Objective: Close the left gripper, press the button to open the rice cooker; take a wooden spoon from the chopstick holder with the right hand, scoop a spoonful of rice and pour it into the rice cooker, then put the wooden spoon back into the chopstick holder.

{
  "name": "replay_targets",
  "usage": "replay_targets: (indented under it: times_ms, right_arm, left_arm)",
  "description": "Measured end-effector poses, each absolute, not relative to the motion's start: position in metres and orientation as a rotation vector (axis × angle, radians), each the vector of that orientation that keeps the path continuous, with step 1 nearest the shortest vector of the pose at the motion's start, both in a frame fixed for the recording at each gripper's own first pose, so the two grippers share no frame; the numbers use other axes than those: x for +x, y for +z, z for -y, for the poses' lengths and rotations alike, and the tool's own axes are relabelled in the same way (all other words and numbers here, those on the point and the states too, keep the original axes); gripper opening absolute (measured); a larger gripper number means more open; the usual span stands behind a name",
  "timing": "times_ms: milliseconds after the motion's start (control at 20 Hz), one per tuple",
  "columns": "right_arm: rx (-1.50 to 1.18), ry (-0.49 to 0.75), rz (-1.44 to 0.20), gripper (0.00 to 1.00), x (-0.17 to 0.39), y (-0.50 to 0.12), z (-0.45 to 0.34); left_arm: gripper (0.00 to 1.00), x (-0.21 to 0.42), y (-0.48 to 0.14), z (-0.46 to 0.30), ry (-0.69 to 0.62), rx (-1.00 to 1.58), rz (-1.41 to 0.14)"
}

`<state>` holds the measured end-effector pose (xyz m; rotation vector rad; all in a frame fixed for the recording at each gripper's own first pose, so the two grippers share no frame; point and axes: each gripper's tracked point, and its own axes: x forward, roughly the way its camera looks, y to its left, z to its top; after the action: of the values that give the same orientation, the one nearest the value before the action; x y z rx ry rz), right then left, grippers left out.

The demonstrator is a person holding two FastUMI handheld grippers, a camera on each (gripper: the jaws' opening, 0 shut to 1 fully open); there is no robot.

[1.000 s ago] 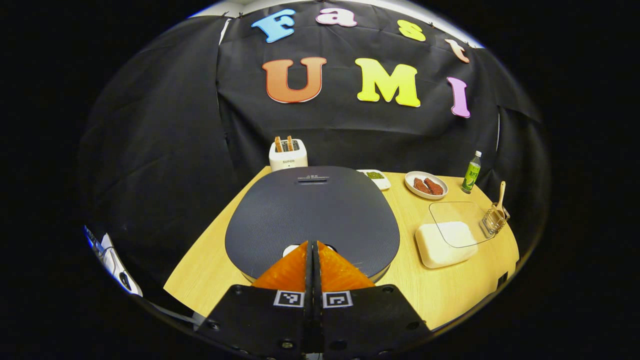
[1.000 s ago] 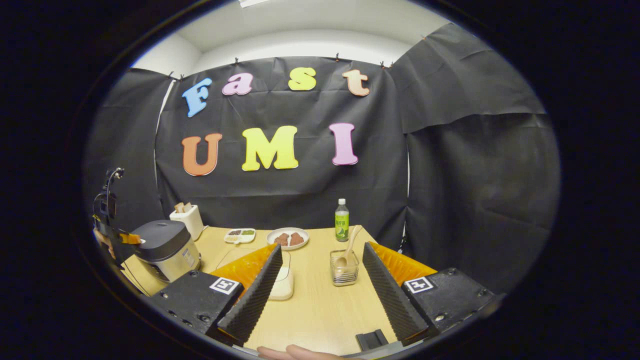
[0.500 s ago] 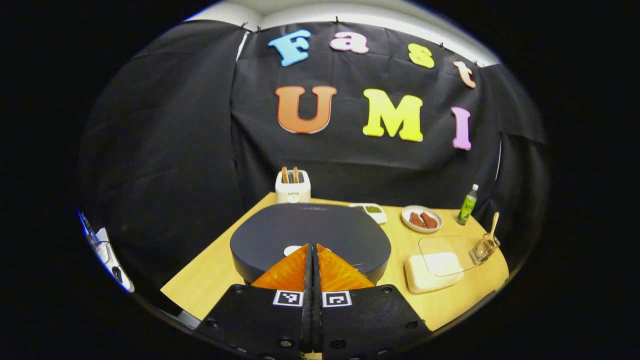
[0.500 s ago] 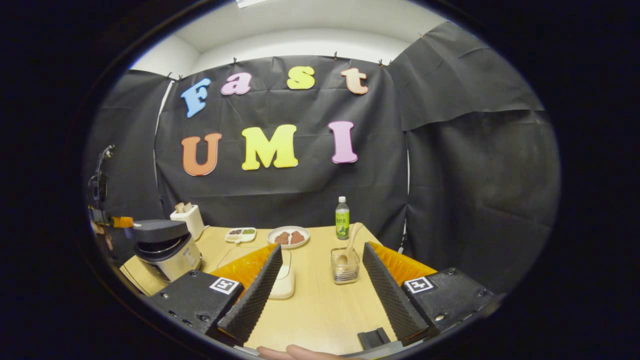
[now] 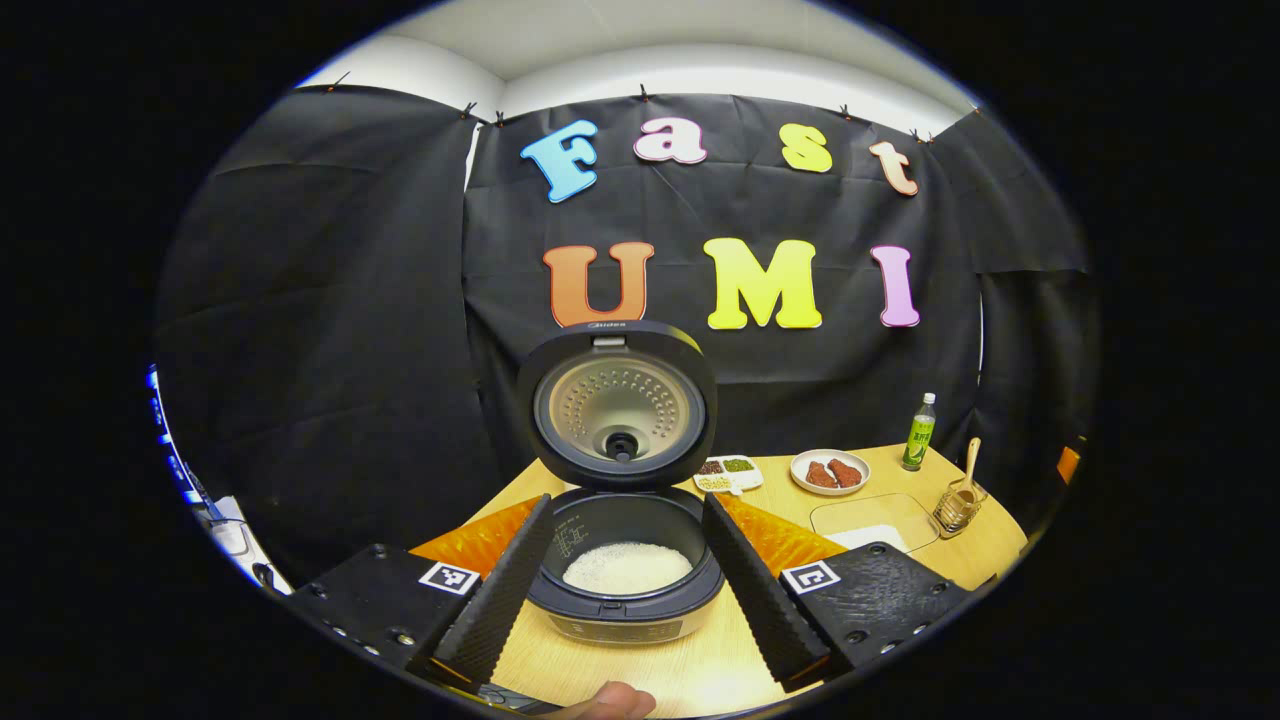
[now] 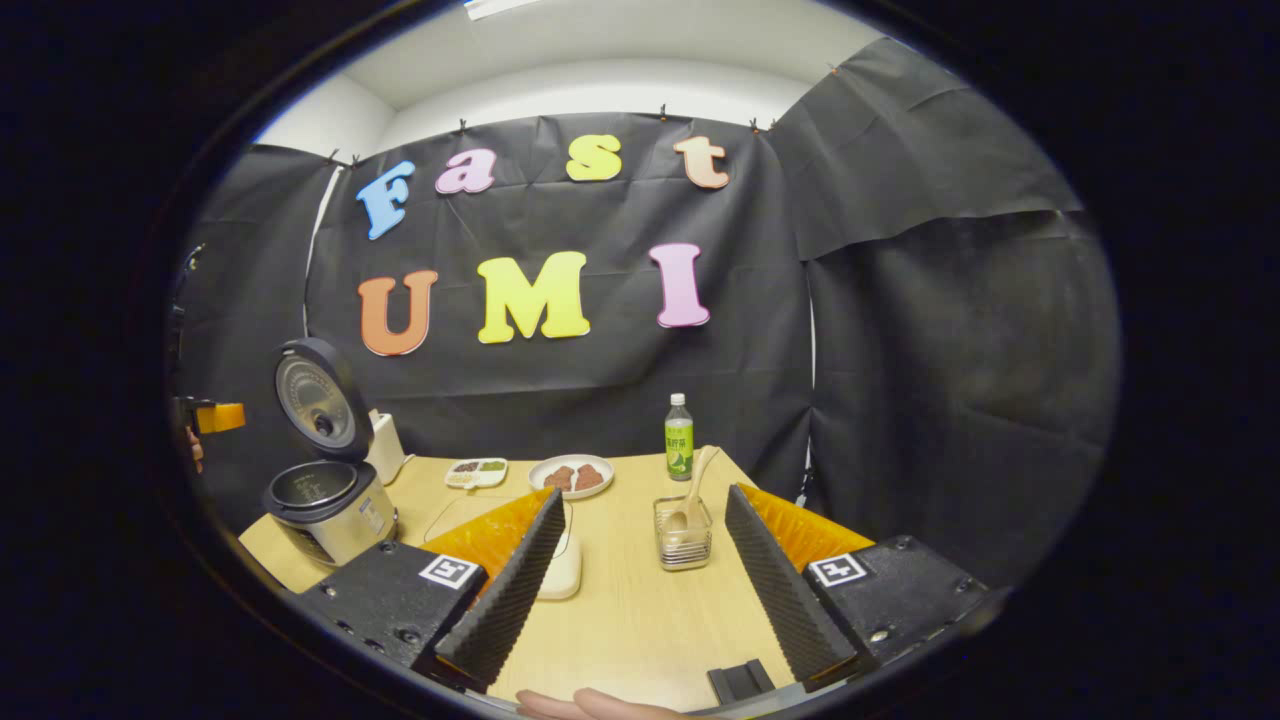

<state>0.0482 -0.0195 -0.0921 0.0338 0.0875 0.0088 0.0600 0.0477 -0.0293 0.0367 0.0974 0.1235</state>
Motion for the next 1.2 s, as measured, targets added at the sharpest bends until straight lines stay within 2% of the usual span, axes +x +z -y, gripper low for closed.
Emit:
replay_targets:
  times_ms: [250, 550, 650, 1200]
  right_arm:
    - [0.035, -0.02, -0.077, 1.0, 0.075, -0.095, 0.036]
    - [0.046, 0.018, -0.062, 1.0, 0.127, -0.105, 0.044]
    - [0.03, -0.004, -0.075, 1.0, 0.147, -0.113, 0.057]
    - [0.055, -0.048, -0.252, 1.0, 0.261, -0.184, 0.09]
  left_arm:
    - [0.94, 0.028, -0.022, -0.037, 0.12, 0.063, -0.022]
    - [0.96, 0.007, -0.02, -0.018, 0.081, 0.065, -0.006]
    - [0.96, 0.002, -0.024, -0.013, 0.077, 0.078, -0.001]
    - [0.96, 0.015, -0.043, 0.022, 0.019, 0.077, 0.016]
